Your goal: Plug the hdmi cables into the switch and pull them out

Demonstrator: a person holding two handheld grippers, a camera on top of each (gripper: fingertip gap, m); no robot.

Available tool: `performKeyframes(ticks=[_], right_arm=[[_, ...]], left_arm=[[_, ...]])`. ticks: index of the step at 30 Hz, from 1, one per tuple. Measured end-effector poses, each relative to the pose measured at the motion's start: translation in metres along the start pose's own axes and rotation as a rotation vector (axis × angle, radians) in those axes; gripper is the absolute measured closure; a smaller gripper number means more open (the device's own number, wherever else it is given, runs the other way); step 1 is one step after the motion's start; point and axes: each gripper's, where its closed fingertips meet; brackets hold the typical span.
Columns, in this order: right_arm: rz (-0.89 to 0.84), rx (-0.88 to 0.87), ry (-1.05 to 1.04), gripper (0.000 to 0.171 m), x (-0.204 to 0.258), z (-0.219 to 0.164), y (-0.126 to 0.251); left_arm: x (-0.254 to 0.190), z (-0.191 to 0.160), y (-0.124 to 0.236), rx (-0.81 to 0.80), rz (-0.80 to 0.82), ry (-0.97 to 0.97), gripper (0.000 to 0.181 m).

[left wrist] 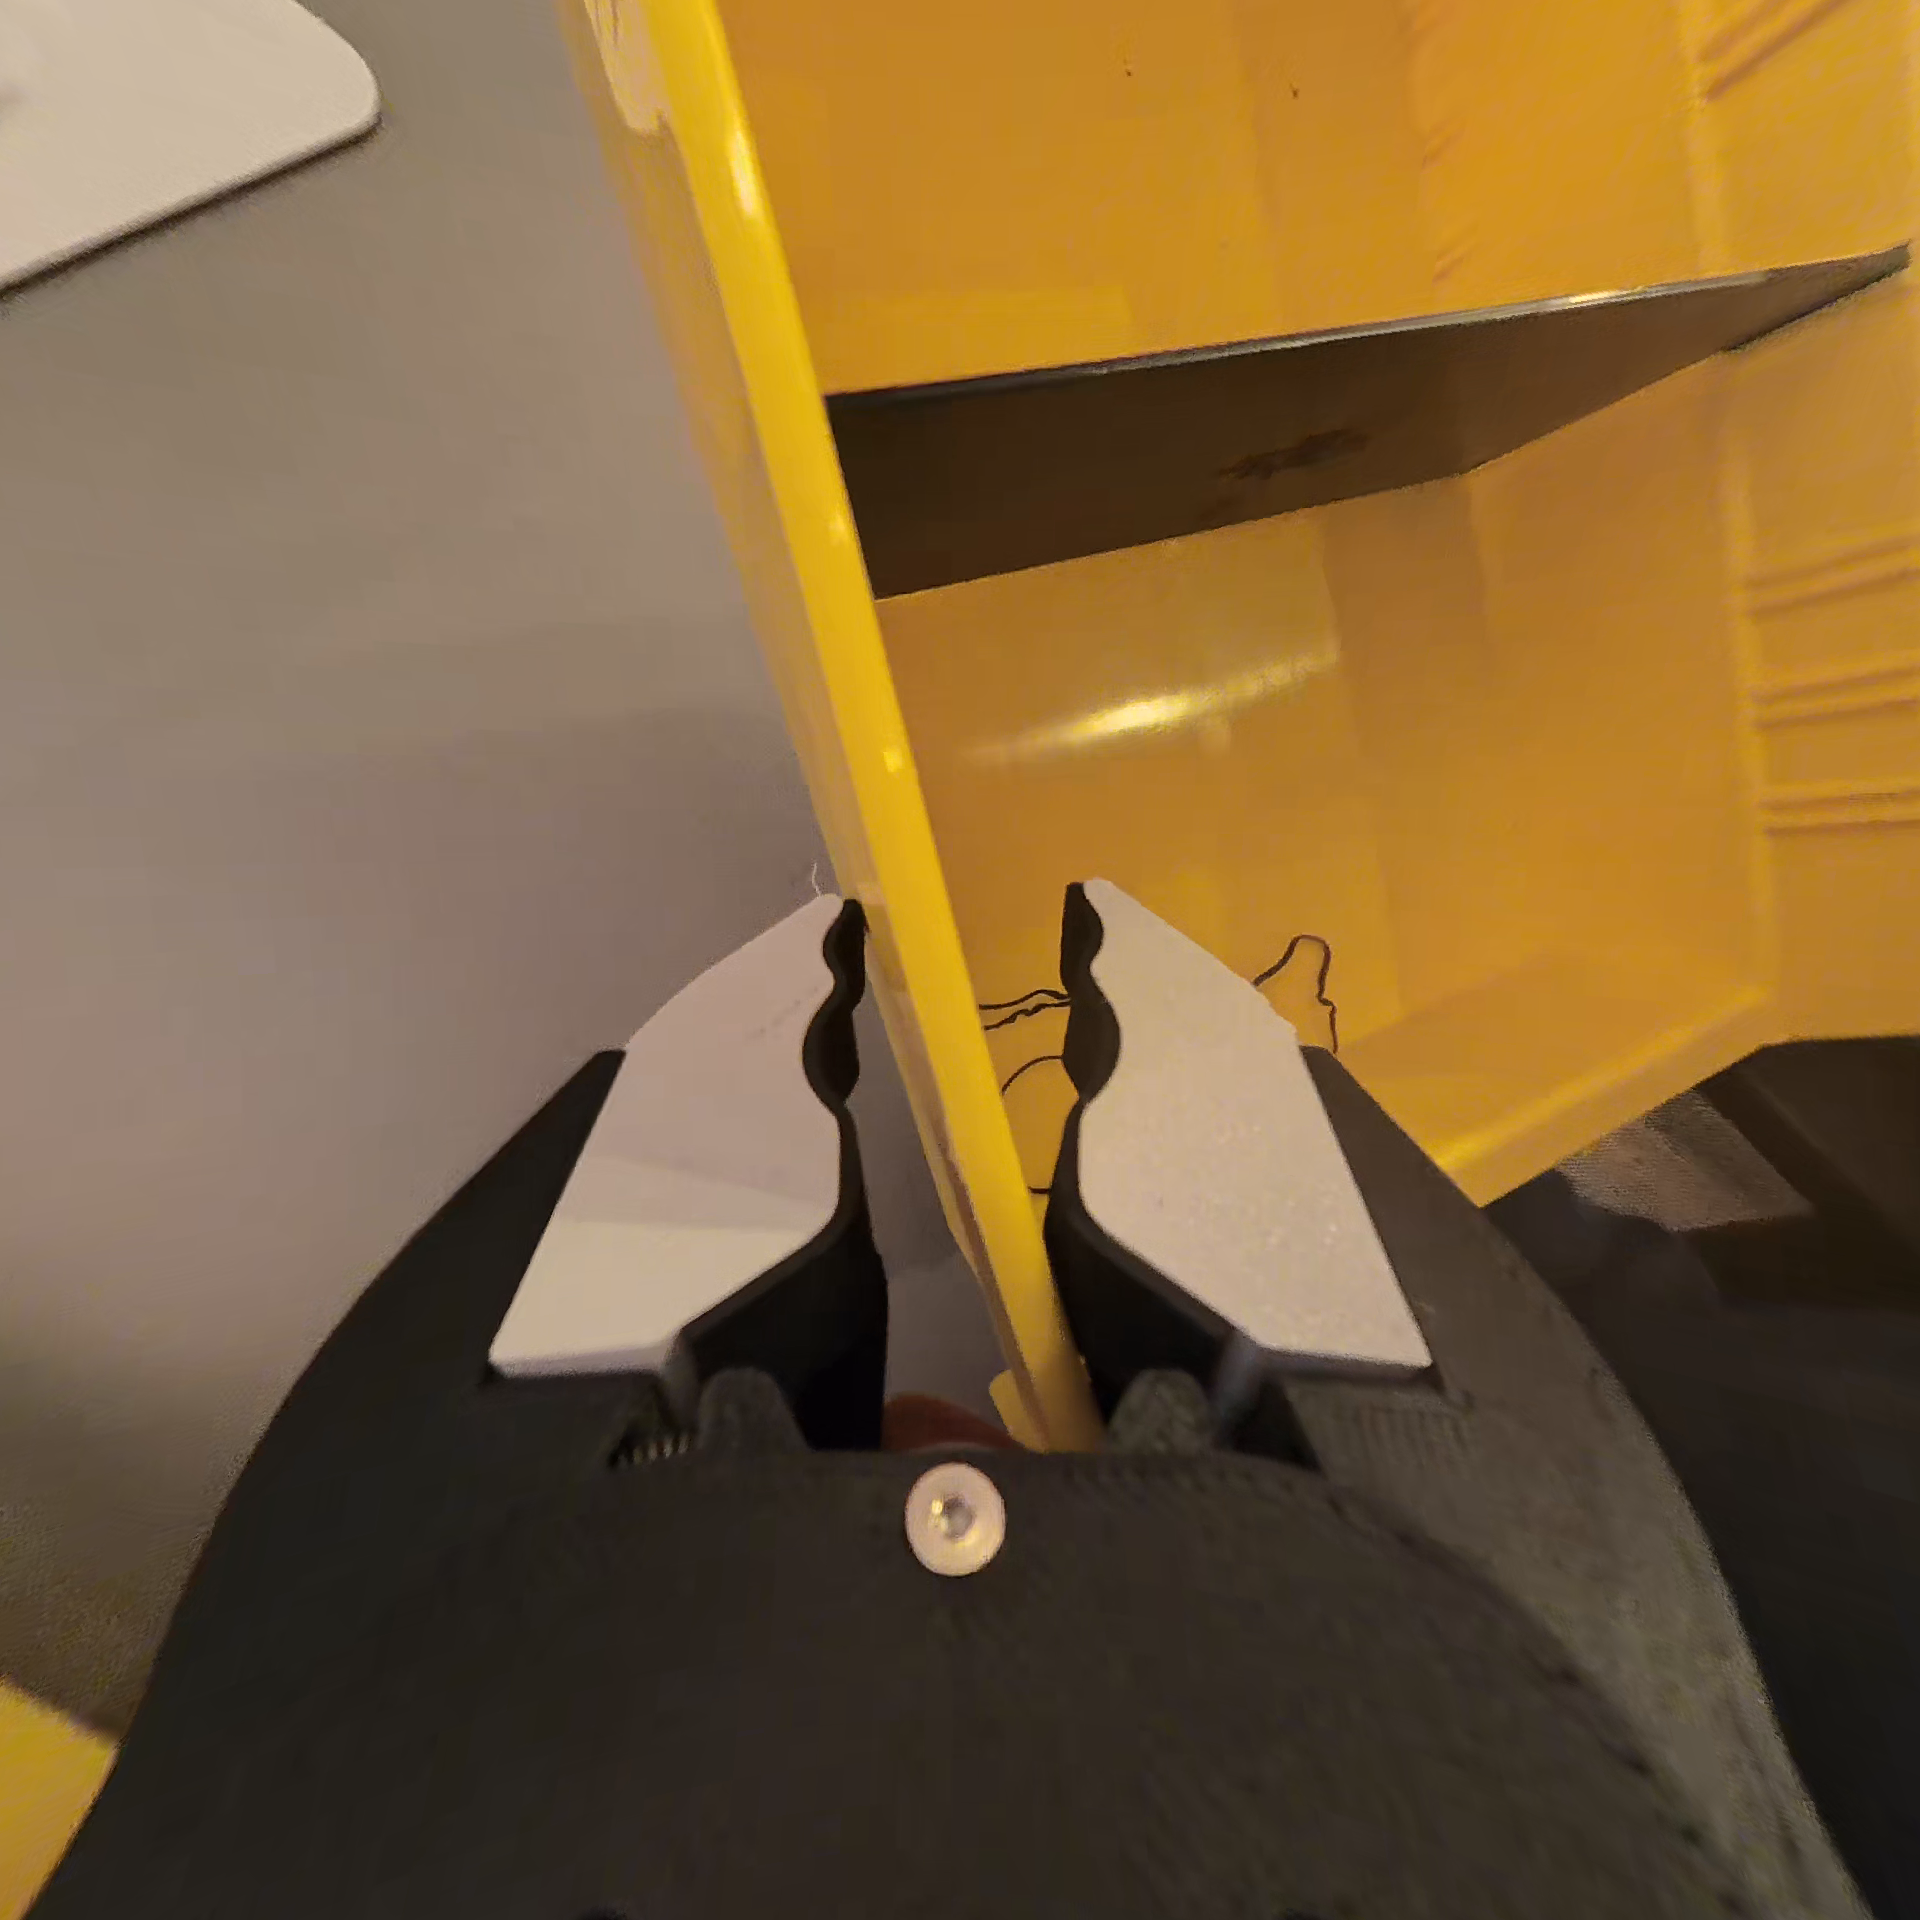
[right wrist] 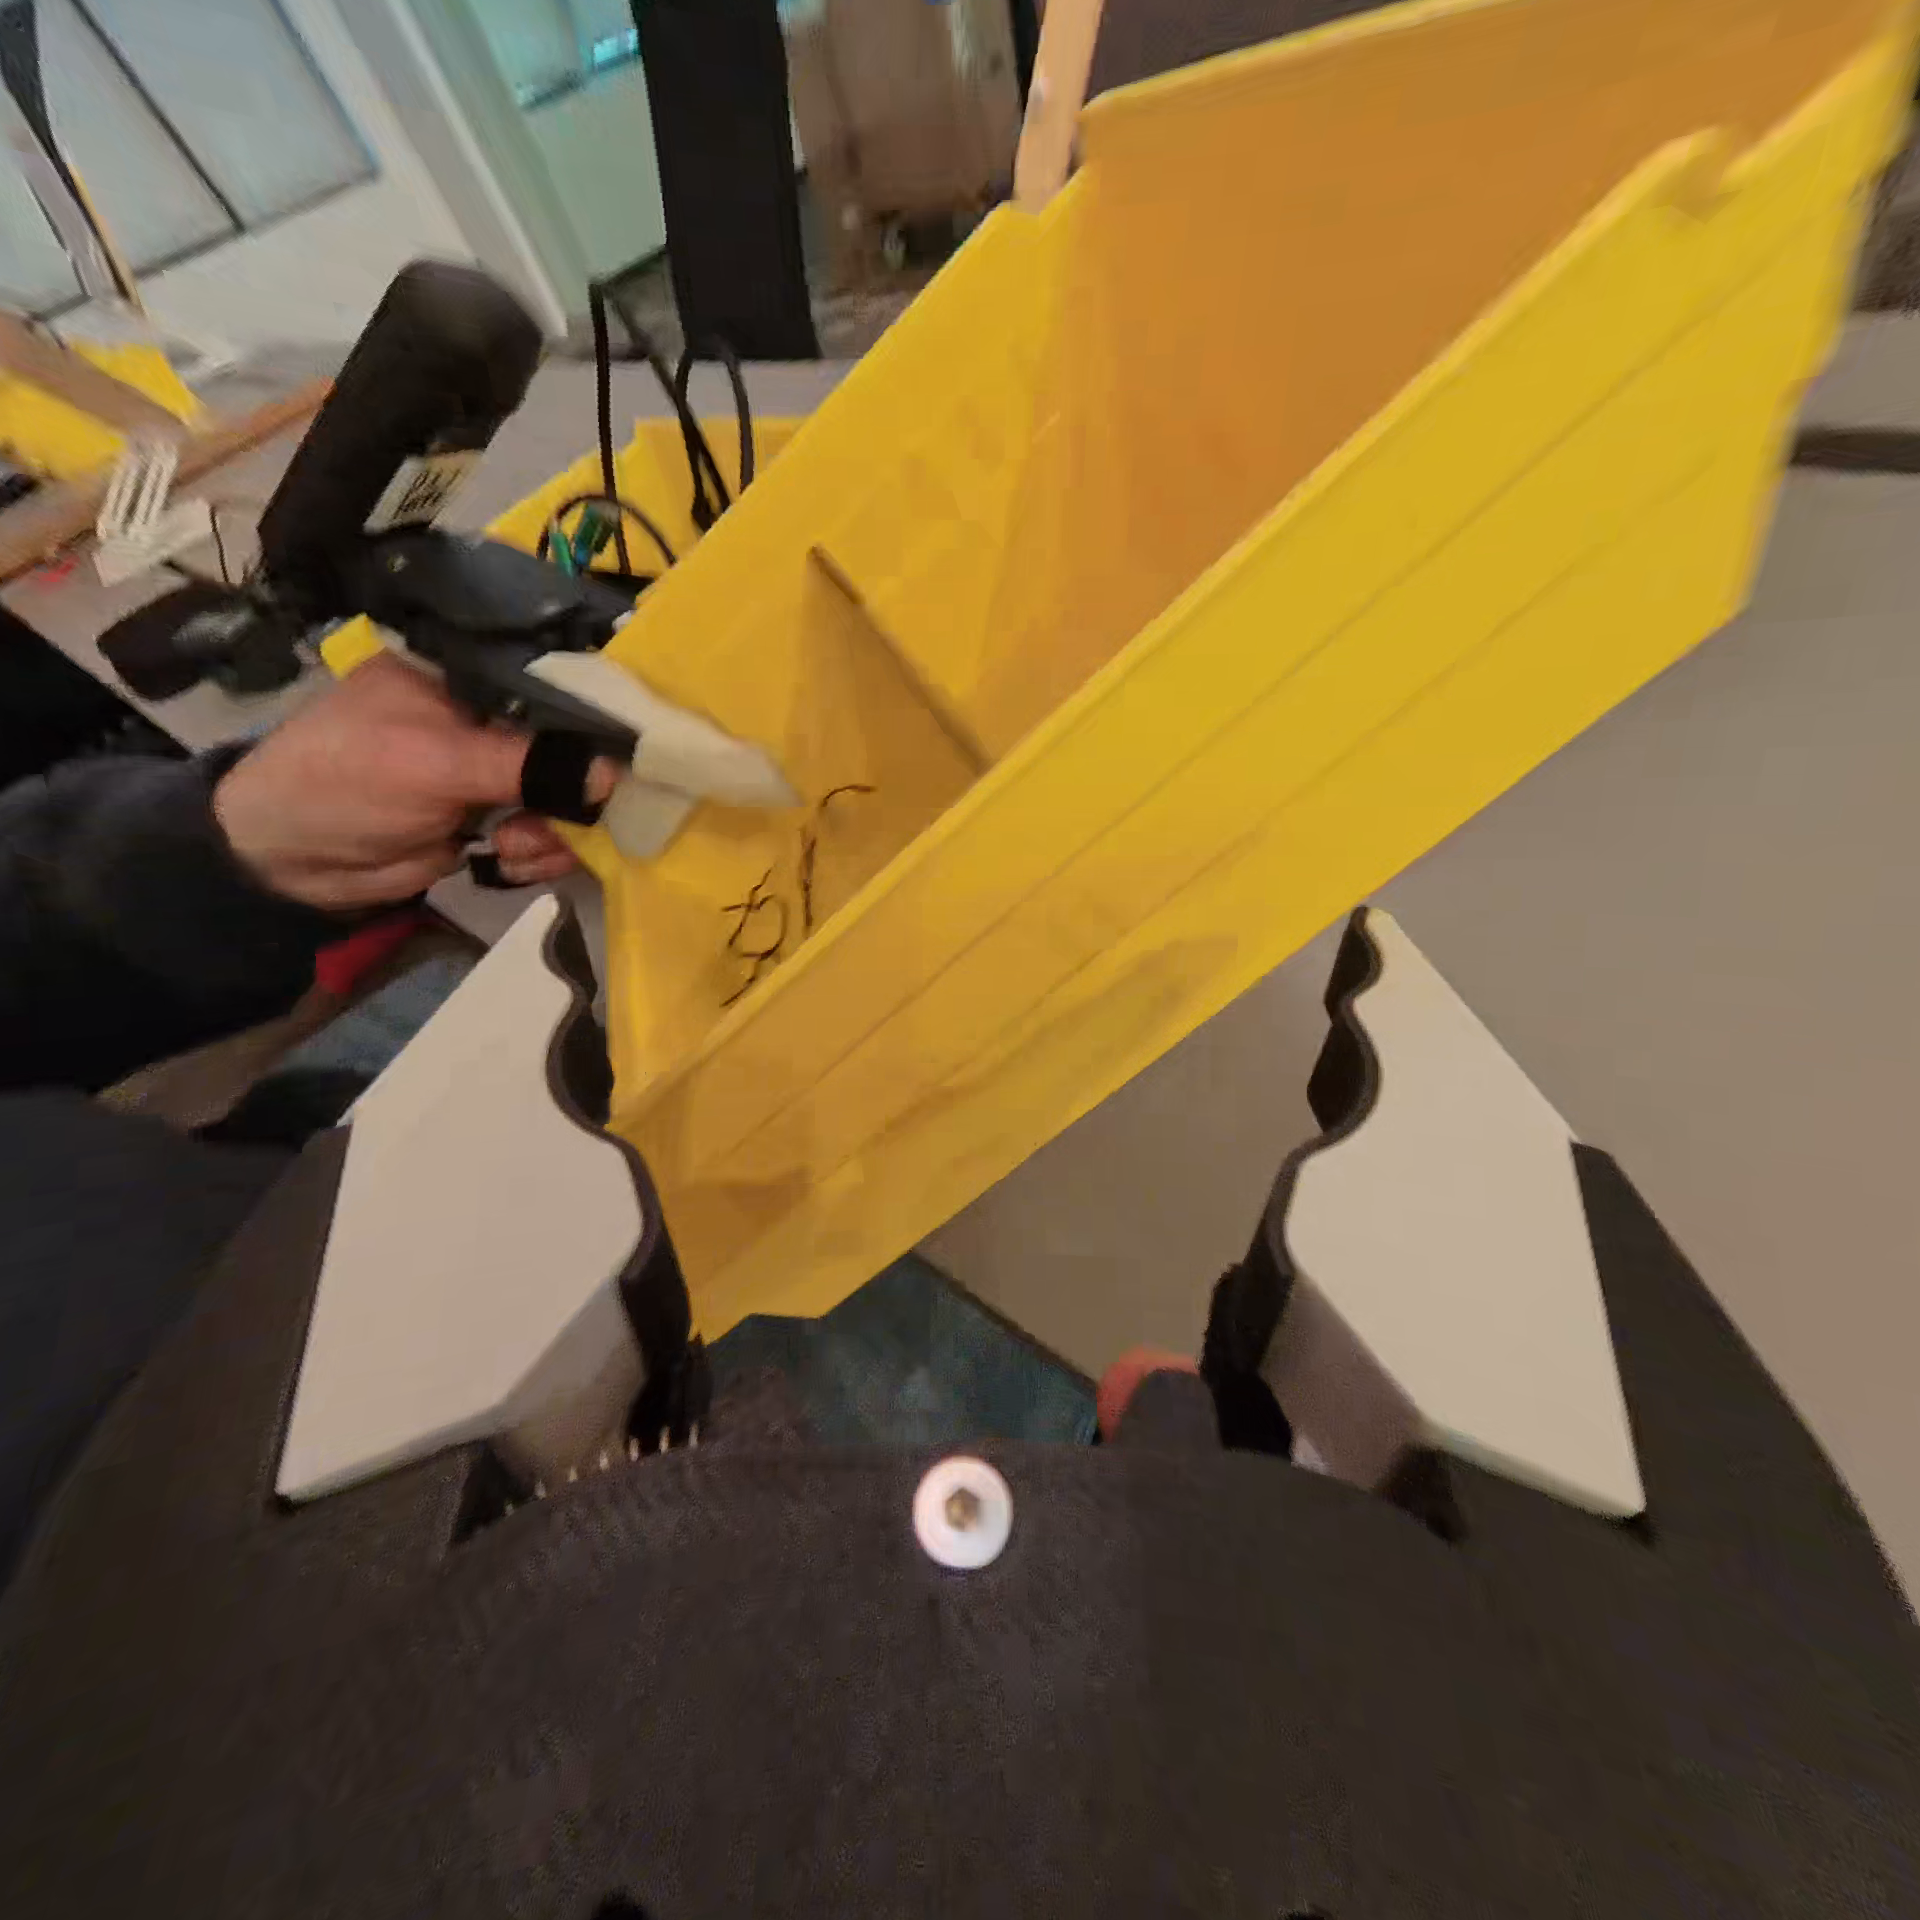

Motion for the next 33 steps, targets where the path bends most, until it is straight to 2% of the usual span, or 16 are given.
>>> performKeyframes(ticks=[3,7,10,14,17,20,23,27,30,33], right_arm=[[0.032,0.077,-0.026,0.035,0.011,-0.021,-0.011],[-0.015,0.256,-0.006,0.031,0.009,-0.057,-0.026],[-0.019,0.360,-0.014,0.044,0.008,-0.082,-0.039],[-0.065,0.445,-0.003,0.074,-0.006,-0.098,-0.042],[-0.144,0.580,0.046,0.083,-0.027,-0.121,-0.040],[-0.209,0.583,0.042,0.100,-0.049,-0.120,-0.035],[-0.277,0.599,0.049,0.125,-0.071,-0.117,-0.028],[-0.320,0.659,0.106,0.136,-0.087,-0.115,-0.025],[-0.319,0.656,0.095,0.144,-0.095,-0.112,-0.028],[-0.333,0.659,0.085,0.156,-0.111,-0.108,-0.026]], left_arm=[[0.005,-0.005,-0.021,0.022,-0.018,0.073,0.145],[0.013,-0.017,-0.036,0.049,-0.058,0.200,0.144],[0.020,-0.026,-0.043,0.070,-0.051,0.235,0.142],[0.018,-0.031,-0.045,0.120,-0.110,0.283,0.120],[0.001,-0.026,-0.047,0.118,-0.178,0.295,0.092],[-0.018,-0.024,-0.047,0.145,-0.283,0.290,0.076],[-0.028,-0.016,-0.036,0.116,-0.384,0.324,0.081],[-0.047,-0.011,-0.006,0.147,-0.496,0.277,0.092],[-0.060,-0.004,0.030,0.105,-0.558,0.208,0.113],[-0.052,0.000,0.066,0.016,-0.514,0.153,0.116]])
Point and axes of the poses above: each gripper's, where its closed fingertips meet, y back along the fingers, z out of its top, x = y × z across the jaws, and after that the axes turned 1 degree about x, right-handed
